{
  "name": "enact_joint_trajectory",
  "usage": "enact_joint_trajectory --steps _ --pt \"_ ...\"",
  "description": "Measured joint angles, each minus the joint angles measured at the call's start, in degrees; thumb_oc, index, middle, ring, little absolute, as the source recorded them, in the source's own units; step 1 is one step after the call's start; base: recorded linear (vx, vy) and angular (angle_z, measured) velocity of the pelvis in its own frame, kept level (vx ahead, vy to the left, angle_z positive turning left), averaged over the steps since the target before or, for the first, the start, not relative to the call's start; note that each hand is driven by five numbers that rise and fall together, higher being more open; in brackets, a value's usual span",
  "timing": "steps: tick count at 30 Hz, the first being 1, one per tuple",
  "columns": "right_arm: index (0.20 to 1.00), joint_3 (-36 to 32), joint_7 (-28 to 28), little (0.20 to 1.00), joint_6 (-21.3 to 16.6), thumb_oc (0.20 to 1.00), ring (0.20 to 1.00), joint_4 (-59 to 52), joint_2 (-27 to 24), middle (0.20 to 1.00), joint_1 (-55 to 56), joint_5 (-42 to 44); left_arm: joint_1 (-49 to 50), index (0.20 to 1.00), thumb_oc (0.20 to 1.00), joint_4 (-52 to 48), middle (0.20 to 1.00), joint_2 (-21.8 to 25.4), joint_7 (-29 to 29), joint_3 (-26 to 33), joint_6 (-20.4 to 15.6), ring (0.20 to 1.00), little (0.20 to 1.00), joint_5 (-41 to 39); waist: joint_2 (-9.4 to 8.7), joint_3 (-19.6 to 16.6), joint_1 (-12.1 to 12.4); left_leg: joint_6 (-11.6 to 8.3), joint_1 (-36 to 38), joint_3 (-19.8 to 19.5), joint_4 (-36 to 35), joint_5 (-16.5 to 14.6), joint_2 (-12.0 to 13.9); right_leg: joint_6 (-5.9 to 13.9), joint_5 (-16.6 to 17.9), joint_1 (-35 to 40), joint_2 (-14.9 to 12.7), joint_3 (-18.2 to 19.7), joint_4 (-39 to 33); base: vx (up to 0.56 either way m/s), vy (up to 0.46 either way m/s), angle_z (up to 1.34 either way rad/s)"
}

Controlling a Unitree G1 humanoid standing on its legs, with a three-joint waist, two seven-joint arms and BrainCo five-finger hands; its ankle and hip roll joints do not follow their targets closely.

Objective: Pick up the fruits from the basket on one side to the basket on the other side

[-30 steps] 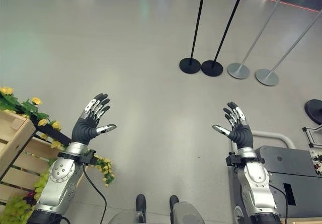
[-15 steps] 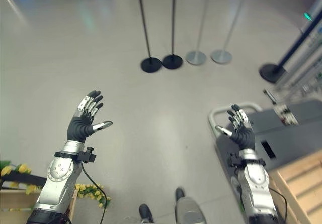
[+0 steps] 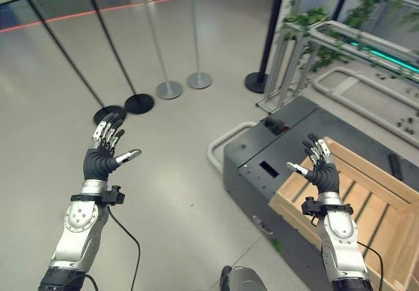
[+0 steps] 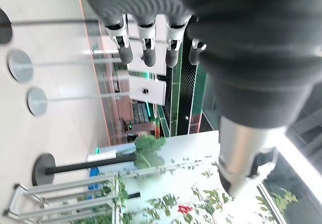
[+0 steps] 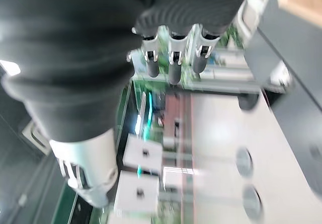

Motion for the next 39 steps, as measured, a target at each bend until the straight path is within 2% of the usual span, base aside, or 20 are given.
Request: enact_joint_trajectory --steps 1,3,5,6,8,11,14,15,17,19,20,25,28,32,33,34,36,37,38,39 --pt "1.000 0.16 -0.20 1.000 0.00 1.000 1.000 0.01 -0.09 1.000 -0.45 0.20 0.05 1.000 1.000 -0.22 1.000 -0.20 0.45 -0.13 0.01 1.000 1.000 0.02 -0.60 0.35 0.69 -1.19 -2.12 -5.56 0.75 -1.34 -3.57 -0.33 0.56 0.35 -0.05 1.98 -1.16 0.06 0.017 -0.82" --pt "1.000 0.64 -0.44 1.000 0.02 1.000 1.000 0.06 0.24 1.000 -0.61 0.53 0.06 1.000 1.000 -0.25 1.000 -0.47 1.17 -0.14 0.06 1.000 1.000 0.10 -1.16 1.09 0.67 -1.45 -5.20 -9.34 -2.08 -2.43 -7.90 -0.45 1.98 2.49 0.81 3.03 -5.23 0.14 0.074 -0.57" --pt "1.000 1.73 -0.60 1.000 0.02 1.000 1.000 0.14 0.56 1.000 -0.54 0.55 0.61 1.000 1.000 -0.18 1.000 -0.75 1.81 -0.08 0.05 1.000 1.000 0.19 -1.47 1.38 1.46 -0.49 -5.65 -11.00 -10.28 -1.94 -10.35 -1.28 3.45 4.55 1.96 4.90 -7.66 0.10 0.078 -0.59" --pt "1.000 2.07 -0.64 1.000 -0.06 1.000 1.000 0.12 0.49 1.000 -0.63 0.55 0.81 1.000 1.000 -0.15 1.000 -0.67 2.17 -0.04 0.06 1.000 1.000 0.58 -1.11 1.52 2.55 -0.06 -6.56 -12.26 -13.00 -1.64 -11.14 -0.71 3.00 4.86 2.71 6.47 -8.26 0.15 0.081 -0.93" --pt "1.000 2.31 -0.63 1.000 -0.14 1.000 1.000 0.36 0.11 1.000 -0.71 0.53 1.16 1.000 1.000 -0.04 1.000 -1.06 2.86 0.20 -0.19 1.000 1.000 1.75 -0.17 2.12 4.31 0.20 -8.53 -23.22 -20.06 -0.90 -15.23 -0.58 2.98 4.63 3.78 9.15 -8.44 0.14 0.063 -0.85" --pt "1.000 2.56 -0.35 1.000 -0.13 1.000 1.000 0.87 -0.11 1.000 -0.87 0.45 1.91 1.000 1.000 0.11 1.000 -1.12 3.38 0.33 -0.50 1.000 1.000 2.07 1.74 3.26 5.06 2.35 -9.56 -33.68 -26.93 0.79 -18.21 -0.15 3.88 5.06 5.02 13.25 -8.86 0.11 0.069 -0.90" --pt "1.000 2.51 0.20 1.000 -0.14 1.000 1.000 0.81 -0.19 1.000 -0.63 0.48 2.32 1.000 1.000 0.16 1.000 -1.32 3.56 0.32 -0.91 1.000 1.000 2.08 2.27 3.50 5.34 3.97 -8.96 -34.05 -26.35 2.52 -18.82 1.28 3.32 5.34 5.55 15.65 -8.55 0.12 0.150 -0.90" --pt "1.000 2.42 0.46 1.000 -0.28 1.000 1.000 0.75 0.12 1.000 -0.67 0.46 2.60 1.000 1.000 0.22 1.000 -1.03 3.63 0.33 -0.99 1.000 1.000 2.08 2.57 3.77 5.41 3.56 -7.65 -33.81 -27.63 7.26 -18.66 2.29 2.65 5.67 5.81 16.32 -8.05 0.13 0.204 -0.80" --pt "1.000 2.47 0.53 1.000 -0.27 1.000 1.000 0.57 0.51 1.000 -0.70 0.46 2.17 1.000 1.000 0.38 1.000 -0.91 3.92 0.30 -0.97 1.000 1.000 2.08 0.99 3.72 3.98 5.31 -6.24 -30.72 -29.64 7.30 -19.97 4.53 1.09 4.80 3.88 18.84 -7.04 0.13 0.200 -0.64" --pt "1.000 2.50 0.71 1.000 -0.28 1.000 1.000 0.44 1.04 1.000 -1.68 0.46 2.22 1.000 1.000 0.37 1.000 -0.67 4.27 0.39 -0.97 1.000 1.000 2.09 0.70 3.70 3.96 6.70 -4.96 -28.62 -31.33 7.83 -21.22 6.14 0.21 4.22 2.65 21.16 -5.93 0.09 0.206 -0.61" --pt "1.000 2.57 0.83 1.000 -0.25 1.000 1.000 0.49 1.32 1.000 -1.93 0.44 1.73 1.000 1.000 0.36 1.000 -0.33 4.51 0.47 -1.03 1.000 1.000 2.10 0.65 3.75 2.70 7.88 -4.00 -26.04 -32.14 7.27 -21.94 6.99 -0.23 3.76 1.26 23.51 -5.51 0.05 0.209 -0.71" --pt "1.000 3.03 0.92 1.000 -0.07 1.000 1.000 0.50 2.29 1.000 -1.24 0.41 1.22 1.000 1.000 0.39 1.000 0.17 5.40 2.84 -1.38 1.000 1.000 2.09 0.29 3.91 2.39 10.45 -2.40 -18.03 -32.02 5.07 -22.91 9.66 -0.27 2.21 -0.36 29.11 -5.05 0.02 0.198 -0.77" --pt "1.000 3.53 0.87 1.000 0.01 1.000 1.000 0.61 3.09 1.000 -0.78 0.36 0.50 1.000 1.000 0.47 1.000 0.36 5.46 2.64 -1.81 1.000 1.000 2.11 -0.53 4.54 -0.03 11.31 -1.89 -15.87 -31.10 3.64 -23.09 10.59 0.63 1.67 -1.21 29.99 -5.40 -0.06 0.225 -0.71" --pt "1.000 3.83 0.93 1.000 0.10 1.000 1.000 0.54 3.28 1.000 -0.99 -0.59 0.41 1.000 1.000 0.44 1.000 0.74 5.52 2.71 -2.03 1.000 1.000 2.22 -0.47 4.79 0.89 12.02 -1.92 -8.68 -32.68 3.30 -22.15 12.38 3.51 -1.20 -1.74 31.85 -6.73 -0.09 0.120 -1.00" --pt "1.000 4.06 0.87 1.000 0.09 1.000 1.000 0.59 3.26 1.000 -0.89 -0.61 0.28 1.000 1.000 0.44 1.000 1.26 5.58 2.64 -2.10 1.000 1.000 2.70 -0.54 4.95 -0.02 12.14 -1.86 -6.32 -32.67 3.23 -21.94 13.38 4.81 -2.02 -2.25 31.55 -8.45 -0.12 0.015 -1.05" --pt "1.000 4.62 0.71 1.000 0.09 1.000 1.000 0.73 3.32 1.000 -1.50 -0.63 0.40 1.000 1.000 0.37 1.000 1.81 5.92 2.89 -2.19 1.000 1.000 3.37 -0.35 5.14 1.08 12.12 -1.73 -3.49 -33.10 3.19 -20.83 13.80 6.29 -3.63 -2.46 28.75 -8.69 -0.13 -0.007 -1.25" --pt "1.000 6.03 0.58 1.000 0.08 1.000 1.000 0.53 3.30 1.000 -2.76 -0.68 0.12 1.000 1.000 0.36 1.000 2.59 6.30 3.89 -2.13 1.000 1.000 4.40 0.27 5.90 2.86 11.94 -2.23 0.51 -32.64 3.13 -18.30 13.67 6.34 -6.18 -3.92 18.17 -9.43 -0.08 0.030 -1.26" --pt "1.000 6.49 0.60 1.000 0.08 1.000 1.000 0.60 3.26 1.000 -2.94 -0.81 -0.20 1.000 1.000 0.40 1.000 1.98 6.58 4.31 -2.16 1.000 1.000 4.38 1.33 6.73 3.65 11.69 -1.88 1.59 -32.49 2.86 -16.60 13.12 6.06 -6.21 -9.16 0.57 -7.60 -0.05 0.043 -0.72" --pt "1.000 6.49 0.60 1.000 0.08 1.000 1.000 0.60 3.26 1.000 -2.94 -0.81 -0.20 1.000 1.000 0.40 1.000 1.98 6.58 4.31 -2.16 1.000 1.000 4.38 1.33 6.73 3.65 11.69 -1.88 1.59 -32.49 2.86 -16.60 13.12 6.06 -6.21 -9.16 0.57 -7.60 -0.03 0.022 -0.54" --pt "1.000 6.52 0.61 1.000 0.06 1.000 1.000 0.59 3.27 1.000 -2.30 -1.04 0.85 1.000 1.000 0.38 1.000 2.03 6.61 4.26 -2.10 1.000 1.000 4.41 0.91 6.84 3.93 10.78 -1.02 2.37 -31.67 1.92 -16.03 13.87 6.26 -4.22 -13.27 -3.43 -4.39 -0.02 -0.091 -0.27"
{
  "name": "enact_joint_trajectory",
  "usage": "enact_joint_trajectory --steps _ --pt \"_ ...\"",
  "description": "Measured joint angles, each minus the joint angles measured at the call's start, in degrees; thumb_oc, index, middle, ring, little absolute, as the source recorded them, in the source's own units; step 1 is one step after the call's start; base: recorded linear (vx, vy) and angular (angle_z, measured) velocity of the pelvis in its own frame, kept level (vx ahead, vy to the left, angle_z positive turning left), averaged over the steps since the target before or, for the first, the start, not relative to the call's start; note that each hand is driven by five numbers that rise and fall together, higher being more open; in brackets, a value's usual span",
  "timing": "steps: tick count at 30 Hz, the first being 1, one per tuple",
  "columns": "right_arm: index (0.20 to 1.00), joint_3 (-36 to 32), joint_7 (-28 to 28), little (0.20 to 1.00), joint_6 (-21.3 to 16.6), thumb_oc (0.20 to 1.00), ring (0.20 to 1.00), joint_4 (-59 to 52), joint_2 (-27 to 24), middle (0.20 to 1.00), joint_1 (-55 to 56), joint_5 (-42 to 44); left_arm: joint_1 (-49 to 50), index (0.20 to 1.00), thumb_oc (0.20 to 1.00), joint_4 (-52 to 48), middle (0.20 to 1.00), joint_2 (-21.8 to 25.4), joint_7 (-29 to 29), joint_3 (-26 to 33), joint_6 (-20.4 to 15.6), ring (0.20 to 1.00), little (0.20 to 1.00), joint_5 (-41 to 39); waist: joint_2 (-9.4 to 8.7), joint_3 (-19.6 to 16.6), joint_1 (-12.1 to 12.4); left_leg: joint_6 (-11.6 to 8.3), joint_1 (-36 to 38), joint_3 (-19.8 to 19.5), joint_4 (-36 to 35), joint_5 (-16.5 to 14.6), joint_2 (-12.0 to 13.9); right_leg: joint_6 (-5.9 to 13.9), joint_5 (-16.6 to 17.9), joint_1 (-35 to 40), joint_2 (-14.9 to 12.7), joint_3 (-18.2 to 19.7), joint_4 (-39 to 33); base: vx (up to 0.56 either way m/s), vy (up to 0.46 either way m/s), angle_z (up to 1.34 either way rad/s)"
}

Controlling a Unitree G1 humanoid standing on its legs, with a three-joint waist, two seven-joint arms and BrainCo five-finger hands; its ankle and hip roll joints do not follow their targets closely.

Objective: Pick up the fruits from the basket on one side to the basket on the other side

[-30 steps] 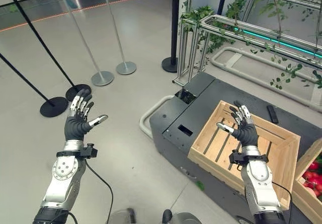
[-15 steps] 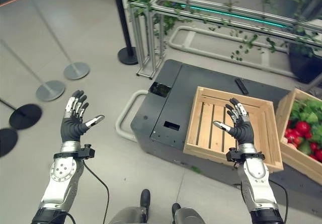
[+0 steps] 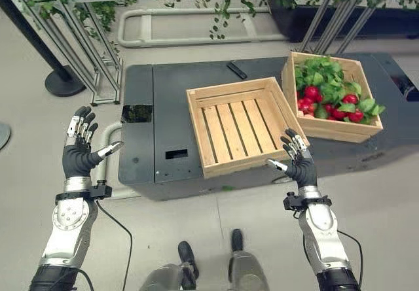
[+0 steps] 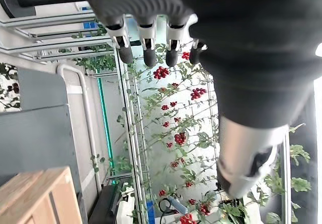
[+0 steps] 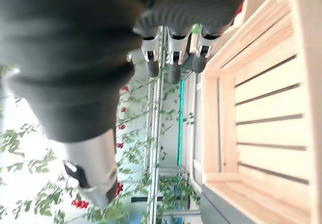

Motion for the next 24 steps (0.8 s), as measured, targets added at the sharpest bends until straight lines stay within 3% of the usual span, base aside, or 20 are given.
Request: enact_joint_trajectory --steps 2,3,4,7,8,9,11,15,17,19,20,22,23,24 --pt "1.000 0.29 0.13 1.000 0.04 1.000 1.000 -0.04 0.18 1.000 1.28 -0.41 0.86 1.000 1.000 -0.25 1.000 0.73 -0.01 0.33 -0.01 1.000 1.000 0.00 -1.82 -0.58 -0.18 -2.22 0.31 1.03 1.61 -0.61 0.15 0.22 2.98 1.75 -1.03 -0.44 1.98 -0.02 -0.123 -0.36" --pt "1.000 1.28 0.54 1.000 0.18 1.000 1.000 0.08 0.00 1.000 0.90 -0.85 2.28 1.000 1.000 -0.83 1.000 0.73 0.11 1.75 -0.13 1.000 1.000 -0.03 -2.73 -0.75 1.14 -2.86 1.20 3.19 1.88 -0.62 0.40 0.30 1.26 2.10 -0.65 -0.28 0.96 0.00 -0.130 -1.14" --pt "1.000 2.33 1.00 1.000 0.20 1.000 1.000 0.30 -0.58 1.000 0.50 -0.93 4.96 1.000 1.000 -0.58 1.000 0.00 0.18 3.28 -0.02 1.000 1.000 -0.04 -2.07 -0.84 2.04 -4.64 1.06 2.90 3.68 -1.20 2.69 -1.71 1.74 2.86 2.47 1.50 -2.65 0.06 -0.249 -1.09" --pt "1.000 2.20 0.97 1.000 0.22 1.000 1.000 0.82 -1.57 1.000 0.93 -0.99 4.98 1.000 1.000 -0.58 1.000 -0.82 -0.16 2.68 -0.08 1.000 1.000 -0.03 -1.36 -0.99 1.23 -5.61 1.11 1.93 3.29 -0.52 3.64 -2.43 1.89 3.54 4.41 1.72 -4.10 0.06 -0.159 -0.35" --pt "1.000 2.02 1.10 1.000 0.78 1.000 1.000 2.47 -2.06 1.000 1.08 -1.12 4.51 1.000 1.000 1.32 1.000 -1.43 -0.59 1.92 -0.46 1.000 1.000 -0.14 -1.34 -1.08 0.12 -6.43 1.38 1.58 4.22 -0.80 5.37 -3.37 1.28 3.64 6.59 5.19 -4.05 0.03 -0.171 -0.53" --pt "1.000 1.64 1.04 1.000 1.04 1.000 1.000 2.51 -2.12 1.000 1.08 -1.12 3.96 1.000 1.000 3.96 1.000 -2.15 -1.30 1.33 -0.09 1.000 1.000 -0.15 -1.11 -1.15 -0.30 -6.49 1.46 1.18 4.35 -0.85 6.77 -4.22 1.09 3.62 7.80 6.38 -3.89 0.04 -0.245 -0.59" --pt "1.000 0.58 1.18 1.000 1.15 1.000 1.000 2.51 -3.25 1.000 2.27 -1.06 3.40 1.000 1.000 4.12 1.000 -2.32 -2.15 -1.10 0.00 1.000 1.000 -0.13 -0.63 -1.20 -2.16 -8.19 1.87 -0.49 3.75 0.18 7.61 -5.02 0.33 4.58 9.24 5.86 -3.91 0.04 -0.276 0.06" --pt "1.000 -0.74 1.39 1.000 1.25 1.000 1.000 2.26 -3.63 1.000 2.98 -0.86 2.29 1.000 1.000 4.25 1.000 -3.39 -3.56 -3.04 -0.01 1.000 1.000 -0.26 0.16 -1.28 -2.75 -8.94 1.94 -1.84 5.72 0.72 9.21 -5.78 -1.01 5.78 10.55 4.78 -3.22 0.03 -0.257 0.25" --pt "1.000 -0.69 1.44 1.000 1.26 1.000 1.000 2.26 -3.35 1.000 3.47 -0.77 1.68 1.000 1.000 5.28 1.000 -3.43 -3.85 -3.66 0.07 1.000 1.000 -0.68 -0.05 -1.21 -2.80 -9.25 -0.49 -3.56 11.96 0.89 10.57 -6.76 -2.83 5.85 11.08 5.60 -1.76 0.01 -0.183 0.29" --pt "1.000 -0.79 1.38 1.000 1.17 1.000 1.000 2.20 -3.34 1.000 3.74 -0.72 1.87 1.000 1.000 5.80 1.000 -3.34 -3.94 -4.26 0.11 1.000 1.000 -0.81 -0.44 -1.27 -0.97 -11.47 -2.52 -6.54 17.93 2.38 11.71 -8.28 -3.71 6.55 11.32 6.79 -0.97 -0.01 -0.042 -0.07" --pt "1.000 -1.24 1.17 1.000 1.14 1.000 1.000 1.97 -3.47 1.000 3.76 -0.59 2.15 1.000 1.000 5.80 1.000 -3.37 -3.93 -4.71 0.05 1.000 1.000 -0.81 -0.91 -1.06 0.21 -11.70 -4.04 -11.64 20.93 3.86 11.42 -8.99 -3.18 7.19 11.20 6.75 -1.36 0.06 0.055 -0.12" --pt "1.000 -1.38 0.96 1.000 1.13 1.000 1.000 1.96 -3.43 1.000 3.53 -0.57 2.17 1.000 1.000 5.79 1.000 -3.29 -3.93 -4.82 0.05 1.000 1.000 -0.81 -0.74 -1.13 0.16 -11.94 -4.33 -12.58 21.42 3.60 11.04 -9.27 -3.10 7.21 11.21 6.58 -1.37 0.08 0.084 0.07" --pt "1.000 -1.32 -0.12 1.000 1.09 1.000 1.000 2.02 -3.27 1.000 2.46 -0.53 1.46 1.000 1.000 5.64 1.000 -3.48 -3.61 -5.87 0.01 1.000 1.000 -0.81 -0.19 -1.55 -0.72 -12.45 -4.62 -18.85 10.92 1.44 6.24 -8.81 -1.83 6.68 12.04 7.72 -3.28 0.04 0.069 0.20" --pt "1.000 -1.19 -0.30 1.000 1.07 1.000 1.000 2.37 -3.21 1.000 1.96 -0.54 1.19 1.000 1.000 5.66 1.000 -3.50 -3.58 -6.48 0.00 1.000 1.000 -0.78 -0.11 -1.57 -0.79 -12.10 -3.95 -20.11 4.81 1.71 4.79 -8.12 -1.06 6.48 12.51 8.57 -4.64 0.05 0.090 0.10"
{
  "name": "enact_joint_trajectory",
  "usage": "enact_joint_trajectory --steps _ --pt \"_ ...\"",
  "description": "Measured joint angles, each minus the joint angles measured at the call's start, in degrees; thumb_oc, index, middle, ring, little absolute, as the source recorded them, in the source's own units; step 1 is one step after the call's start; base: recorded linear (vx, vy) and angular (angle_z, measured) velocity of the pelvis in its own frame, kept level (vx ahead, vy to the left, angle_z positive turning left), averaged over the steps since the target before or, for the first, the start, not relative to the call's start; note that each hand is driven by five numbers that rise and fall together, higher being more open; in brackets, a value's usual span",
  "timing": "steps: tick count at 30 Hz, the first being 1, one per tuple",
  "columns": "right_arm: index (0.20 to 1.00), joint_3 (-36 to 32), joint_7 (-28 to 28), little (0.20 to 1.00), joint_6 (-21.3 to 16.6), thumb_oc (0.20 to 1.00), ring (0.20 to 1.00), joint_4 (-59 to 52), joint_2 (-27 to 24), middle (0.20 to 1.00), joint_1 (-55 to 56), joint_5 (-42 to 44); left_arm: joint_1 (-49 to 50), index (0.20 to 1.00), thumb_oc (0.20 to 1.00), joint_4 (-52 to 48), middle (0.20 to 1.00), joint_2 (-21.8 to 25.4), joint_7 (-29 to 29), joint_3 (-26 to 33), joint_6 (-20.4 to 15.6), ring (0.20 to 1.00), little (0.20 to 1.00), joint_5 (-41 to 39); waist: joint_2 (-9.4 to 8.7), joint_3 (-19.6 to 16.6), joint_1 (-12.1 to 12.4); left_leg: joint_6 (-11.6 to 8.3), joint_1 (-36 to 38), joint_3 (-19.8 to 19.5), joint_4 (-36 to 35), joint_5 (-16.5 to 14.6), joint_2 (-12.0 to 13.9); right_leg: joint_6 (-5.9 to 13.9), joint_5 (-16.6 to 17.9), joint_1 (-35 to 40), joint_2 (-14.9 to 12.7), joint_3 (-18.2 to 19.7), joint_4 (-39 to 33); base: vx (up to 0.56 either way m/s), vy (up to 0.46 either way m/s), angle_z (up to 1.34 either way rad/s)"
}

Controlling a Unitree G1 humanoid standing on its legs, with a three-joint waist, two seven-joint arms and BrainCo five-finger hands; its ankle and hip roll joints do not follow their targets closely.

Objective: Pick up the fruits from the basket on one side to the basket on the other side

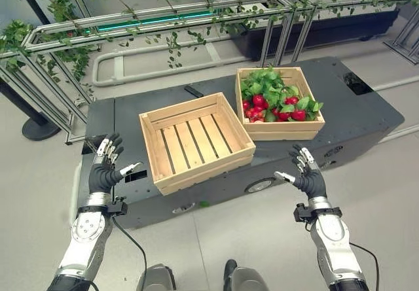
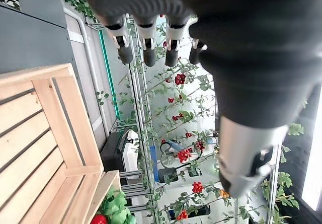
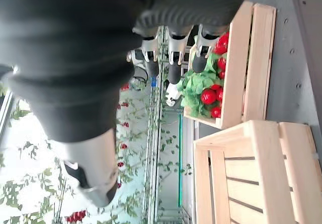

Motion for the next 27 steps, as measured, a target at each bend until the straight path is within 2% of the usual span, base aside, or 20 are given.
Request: enact_joint_trajectory --steps 1,2,4,5,6,8,11,16,24,27 --pt "1.000 0.05 0.04 1.000 0.01 1.000 1.000 0.04 -0.03 1.000 -0.35 -0.01 -0.01 1.000 1.000 -0.09 1.000 -0.05 -0.02 -0.09 -0.01 1.000 1.000 0.08 0.27 -0.06 0.08 1.00 1.09 0.19 -4.06 0.70 -0.36 0.13 0.63 -0.27 0.42 0.34 -0.71 0.06 0.059 -0.39" --pt "1.000 -0.01 0.00 1.000 0.01 1.000 1.000 0.05 -0.10 1.000 -0.64 -0.01 0.38 1.000 1.000 -0.04 1.000 -0.04 0.16 0.07 0.00 1.000 1.000 0.08 0.51 -0.11 0.77 1.93 1.61 0.89 -6.17 1.39 0.20 -1.41 1.50 -0.69 1.70 1.24 -1.27 0.11 0.112 -0.53" --pt "1.000 -0.15 -0.01 1.000 -0.01 1.000 1.000 0.28 -0.11 1.000 -0.01 -0.03 0.58 1.000 1.000 0.17 1.000 -0.01 0.11 0.04 0.05 1.000 1.000 0.09 0.55 -0.14 0.52 2.46 3.43 1.41 -5.97 1.79 0.87 -1.71 1.59 -0.15 2.67 1.17 -1.69 0.09 0.087 -0.34" --pt "1.000 -0.37 -0.02 1.000 0.00 1.000 1.000 0.32 0.04 1.000 0.22 -0.02 0.56 1.000 1.000 0.16 1.000 0.04 0.07 0.08 0.05 1.000 1.000 0.12 0.56 -0.15 0.15 2.85 3.99 1.87 -5.92 2.74 0.95 -1.51 1.47 -0.14 2.86 1.26 -1.67 0.04 0.053 -0.22" --pt "1.000 -0.29 0.02 1.000 -0.02 1.000 1.000 0.39 0.49 1.000 0.49 -0.03 0.62 1.000 1.000 0.15 1.000 0.78 0.16 0.23 0.05 1.000 1.000 0.12 -0.56 -0.18 0.13 3.12 4.42 3.19 -6.76 3.01 0.16 -0.69 1.33 -0.74 2.16 2.28 -1.26 0.06 0.070 -0.26" --pt "1.000 -0.25 0.03 1.000 0.00 1.000 1.000 0.39 1.03 1.000 0.56 -0.03 0.59 1.000 1.000 0.16 1.000 1.38 0.22 0.22 0.06 1.000 1.000 0.11 -1.16 -0.43 0.08 3.89 4.83 4.45 -7.63 3.28 -1.05 0.35 1.90 -0.82 0.87 2.64 -1.65 0.06 0.067 -0.25" --pt "1.000 0.21 0.19 1.000 0.02 1.000 1.000 0.38 2.22 1.000 0.90 -0.03 0.61 1.000 1.000 0.01 1.000 1.62 0.23 0.36 0.05 1.000 1.000 0.13 -1.14 -0.47 -0.21 4.87 6.75 4.98 -8.86 2.90 -2.34 1.24 2.20 1.23 -0.32 2.71 -3.14 0.04 0.068 0.01" --pt "1.000 0.24 0.23 1.000 0.02 1.000 1.000 0.37 2.29 1.000 0.83 -0.05 0.73 1.000 1.000 -0.09 1.000 1.67 0.33 1.32 0.06 1.000 1.000 0.13 -1.10 -0.65 0.76 5.04 8.19 5.20 -10.02 2.77 -2.84 1.68 2.50 2.97 -0.57 2.90 -5.00 0.01 0.043 0.00" --pt "1.000 0.22 0.03 1.000 0.02 1.000 1.000 0.37 2.29 1.000 0.90 -0.19 1.24 1.000 1.000 -0.10 1.000 1.48 0.79 1.36 0.07 1.000 1.000 0.18 -0.45 -1.60 0.68 5.04 10.08 5.71 -11.56 2.78 -3.02 1.80 2.49 4.26 -0.59 3.26 -5.68 0.01 0.041 -0.02" --pt "1.000 0.22 0.01 1.000 0.02 1.000 1.000 0.37 2.29 1.000 1.05 -0.19 1.50 1.000 1.000 -0.10 1.000 1.48 0.83 1.33 0.07 1.000 1.000 0.21 -0.37 -3.04 0.59 5.04 10.13 5.71 -11.71 2.78 -3.07 1.82 2.48 4.36 -0.61 3.27 -5.93 0.00 0.000 0.00"
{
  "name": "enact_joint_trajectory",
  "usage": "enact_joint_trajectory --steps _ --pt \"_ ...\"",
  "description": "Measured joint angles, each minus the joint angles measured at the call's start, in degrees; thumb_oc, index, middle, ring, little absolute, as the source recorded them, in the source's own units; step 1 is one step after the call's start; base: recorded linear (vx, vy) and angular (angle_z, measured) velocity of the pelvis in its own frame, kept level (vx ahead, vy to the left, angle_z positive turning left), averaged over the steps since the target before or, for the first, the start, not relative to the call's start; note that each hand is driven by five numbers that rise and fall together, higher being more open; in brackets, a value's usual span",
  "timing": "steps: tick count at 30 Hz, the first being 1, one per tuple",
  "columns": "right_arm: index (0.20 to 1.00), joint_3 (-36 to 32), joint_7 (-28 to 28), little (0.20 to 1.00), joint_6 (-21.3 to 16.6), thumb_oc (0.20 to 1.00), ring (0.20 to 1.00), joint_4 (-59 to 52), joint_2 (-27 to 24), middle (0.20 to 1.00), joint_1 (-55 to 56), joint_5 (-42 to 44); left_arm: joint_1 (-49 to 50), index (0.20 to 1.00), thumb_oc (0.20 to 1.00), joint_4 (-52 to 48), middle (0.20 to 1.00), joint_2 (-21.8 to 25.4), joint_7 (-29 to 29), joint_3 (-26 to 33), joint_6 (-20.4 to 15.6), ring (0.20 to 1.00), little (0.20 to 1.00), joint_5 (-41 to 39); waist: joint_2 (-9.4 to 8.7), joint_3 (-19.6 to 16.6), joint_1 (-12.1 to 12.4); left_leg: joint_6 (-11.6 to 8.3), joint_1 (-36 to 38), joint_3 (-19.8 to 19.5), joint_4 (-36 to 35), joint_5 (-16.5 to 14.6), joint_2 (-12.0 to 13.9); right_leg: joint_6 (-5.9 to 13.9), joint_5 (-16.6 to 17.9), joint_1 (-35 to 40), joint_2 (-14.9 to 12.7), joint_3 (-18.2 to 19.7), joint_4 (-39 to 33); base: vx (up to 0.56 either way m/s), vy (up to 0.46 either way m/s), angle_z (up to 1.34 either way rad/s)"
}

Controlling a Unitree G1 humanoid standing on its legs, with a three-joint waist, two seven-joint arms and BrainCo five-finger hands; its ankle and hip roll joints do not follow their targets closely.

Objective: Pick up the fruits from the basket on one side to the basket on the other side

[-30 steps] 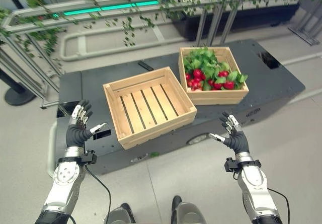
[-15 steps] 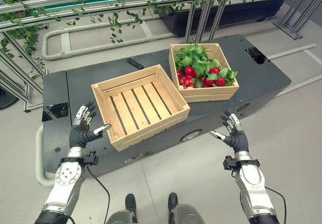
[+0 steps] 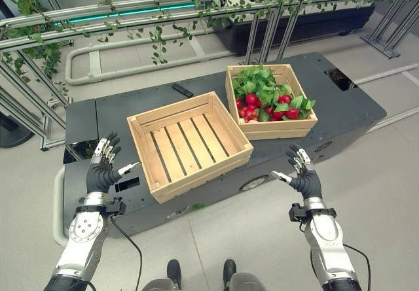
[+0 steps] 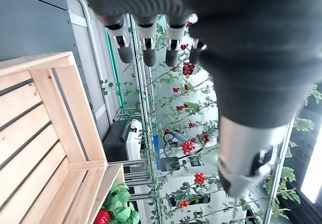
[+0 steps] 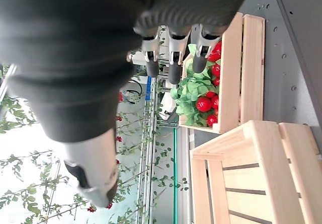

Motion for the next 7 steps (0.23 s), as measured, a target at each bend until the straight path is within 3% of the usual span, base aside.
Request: enact_joint_trajectory --steps 7 --pt "1.000 0.01 -0.07 1.000 0.00 1.000 1.000 0.01 0.00 1.000 0.25 -0.02 0.88 1.000 1.000 0.02 1.000 -0.01 0.06 -0.05 0.02 1.000 1.000 0.00 0.13 -1.63 -1.12 0.00 0.22 0.00 -0.25 0.00 -0.02 0.05 0.06 0.38 0.04 -0.05 -0.54 0.00 0.000 0.00"
